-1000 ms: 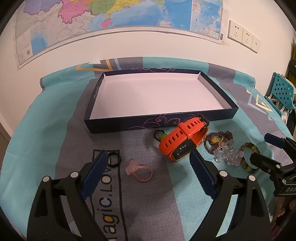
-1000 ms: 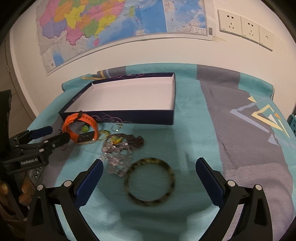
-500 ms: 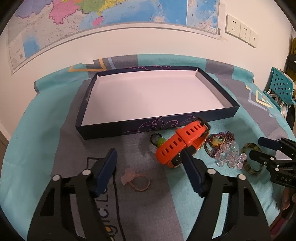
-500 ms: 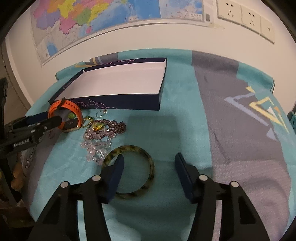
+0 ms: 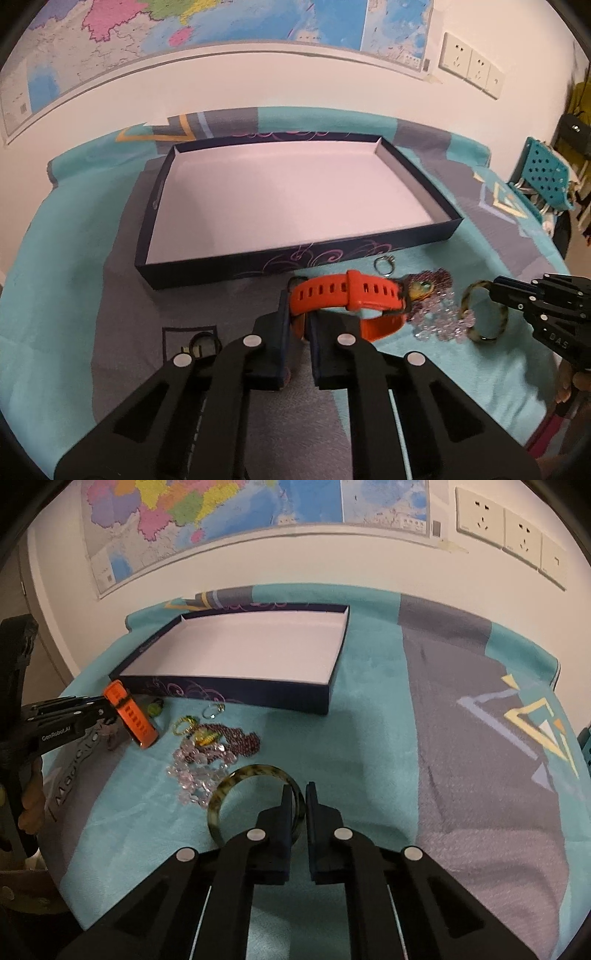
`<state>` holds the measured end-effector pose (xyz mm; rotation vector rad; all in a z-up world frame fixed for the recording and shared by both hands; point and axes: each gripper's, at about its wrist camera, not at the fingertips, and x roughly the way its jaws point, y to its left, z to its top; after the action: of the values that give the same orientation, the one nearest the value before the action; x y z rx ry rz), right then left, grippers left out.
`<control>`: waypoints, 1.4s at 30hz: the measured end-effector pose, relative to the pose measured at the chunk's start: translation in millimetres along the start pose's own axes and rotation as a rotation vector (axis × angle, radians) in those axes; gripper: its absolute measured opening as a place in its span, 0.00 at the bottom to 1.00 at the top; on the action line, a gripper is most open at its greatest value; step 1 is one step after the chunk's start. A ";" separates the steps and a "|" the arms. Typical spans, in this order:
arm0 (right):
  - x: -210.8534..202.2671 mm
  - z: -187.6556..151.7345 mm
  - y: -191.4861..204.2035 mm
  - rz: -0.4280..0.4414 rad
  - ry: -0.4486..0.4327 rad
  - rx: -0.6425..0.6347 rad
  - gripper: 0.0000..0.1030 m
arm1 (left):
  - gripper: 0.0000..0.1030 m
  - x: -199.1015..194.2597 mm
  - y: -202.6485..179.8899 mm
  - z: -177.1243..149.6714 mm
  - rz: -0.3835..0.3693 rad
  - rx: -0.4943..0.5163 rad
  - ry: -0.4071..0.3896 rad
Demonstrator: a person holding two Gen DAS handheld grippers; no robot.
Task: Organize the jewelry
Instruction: 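Carry watch into box and open left gripper while right gripper releases bangle inside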
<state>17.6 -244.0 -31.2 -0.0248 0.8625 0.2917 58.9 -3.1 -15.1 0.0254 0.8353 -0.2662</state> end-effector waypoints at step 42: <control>111.1 146.9 4.2 0.091 -0.011 0.051 0.11 | 0.15 98.1 58.1 107.8 0.007 -0.155 0.161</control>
<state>194.1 -192.6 -18.4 0.0635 0.8610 0.3551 214.4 17.5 -19.6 -0.0962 1.0141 -0.1935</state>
